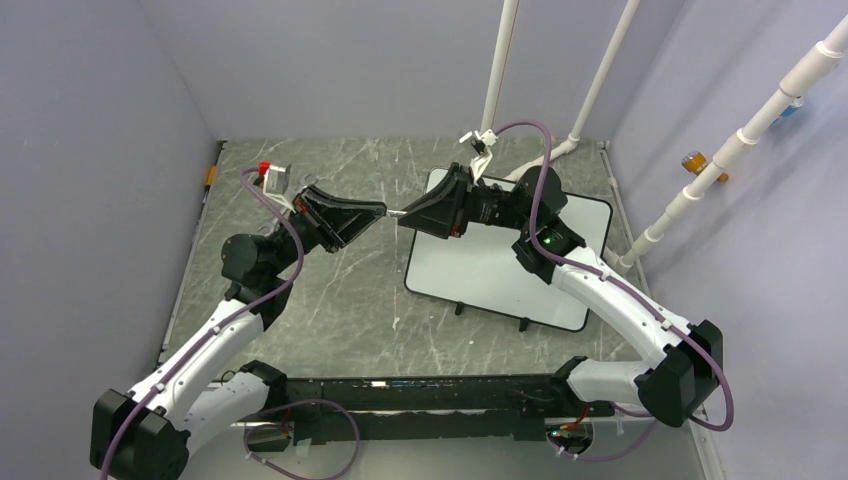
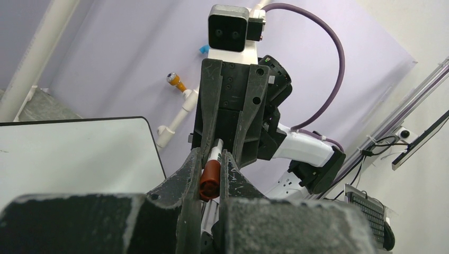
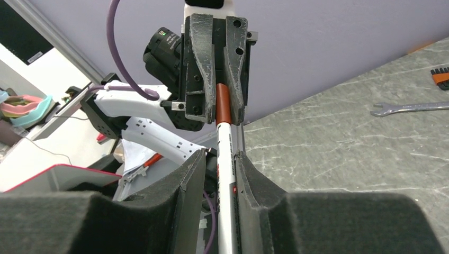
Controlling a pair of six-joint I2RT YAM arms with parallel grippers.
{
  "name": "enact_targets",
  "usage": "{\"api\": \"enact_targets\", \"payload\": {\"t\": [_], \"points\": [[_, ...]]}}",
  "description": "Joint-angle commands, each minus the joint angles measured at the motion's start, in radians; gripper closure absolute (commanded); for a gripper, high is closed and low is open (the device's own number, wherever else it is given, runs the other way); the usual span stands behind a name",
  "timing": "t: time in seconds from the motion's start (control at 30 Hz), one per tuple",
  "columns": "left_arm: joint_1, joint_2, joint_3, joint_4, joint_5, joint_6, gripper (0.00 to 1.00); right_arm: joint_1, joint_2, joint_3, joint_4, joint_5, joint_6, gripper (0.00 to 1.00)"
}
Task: Write a sentence on the whiteboard
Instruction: Open the whiteboard marker.
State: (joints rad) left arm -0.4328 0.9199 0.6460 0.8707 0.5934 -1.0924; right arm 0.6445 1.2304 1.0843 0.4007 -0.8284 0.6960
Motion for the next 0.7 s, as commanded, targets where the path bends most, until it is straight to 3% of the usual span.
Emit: {"api": "enact_targets", "payload": {"t": [0.0,0.43,0.67], "points": [[-0.005,-0.009,0.025,0.030,-0.017,0.014,1.00,0.004,-0.001,0.051,0.051,-0.014,-0.003,0.70],[-0.006,0.015,0.007,0.062,-0.017,-0.001,1.00,0.004,0.022,0.063,0.100,-0.020,0.031,0.74],[-0.009,0.027,0.005,0.060,-0.009,0.004,1.00,0.005,0.036,0.065,0.116,-0.024,0.042,0.82]]}}
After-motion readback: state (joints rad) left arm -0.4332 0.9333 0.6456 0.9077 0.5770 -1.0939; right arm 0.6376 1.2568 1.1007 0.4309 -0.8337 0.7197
